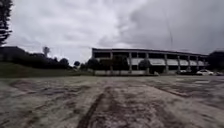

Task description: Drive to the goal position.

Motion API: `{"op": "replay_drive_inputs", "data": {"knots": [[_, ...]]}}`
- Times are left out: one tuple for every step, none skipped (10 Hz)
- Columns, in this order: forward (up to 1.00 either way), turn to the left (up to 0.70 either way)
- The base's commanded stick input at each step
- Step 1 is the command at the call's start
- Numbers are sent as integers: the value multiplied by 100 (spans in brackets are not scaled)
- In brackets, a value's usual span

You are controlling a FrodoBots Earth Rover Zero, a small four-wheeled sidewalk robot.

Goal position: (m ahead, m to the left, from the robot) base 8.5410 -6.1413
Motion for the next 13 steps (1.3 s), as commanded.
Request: {"op": "replay_drive_inputs", "data": {"knots": [[70, -35], [70, -35], [70, -35], [70, -35], [70, -35], [70, -35], [70, -35], [70, -35], [70, -23], [70, 0], [70, 0], [70, 0], [70, 0]]}}
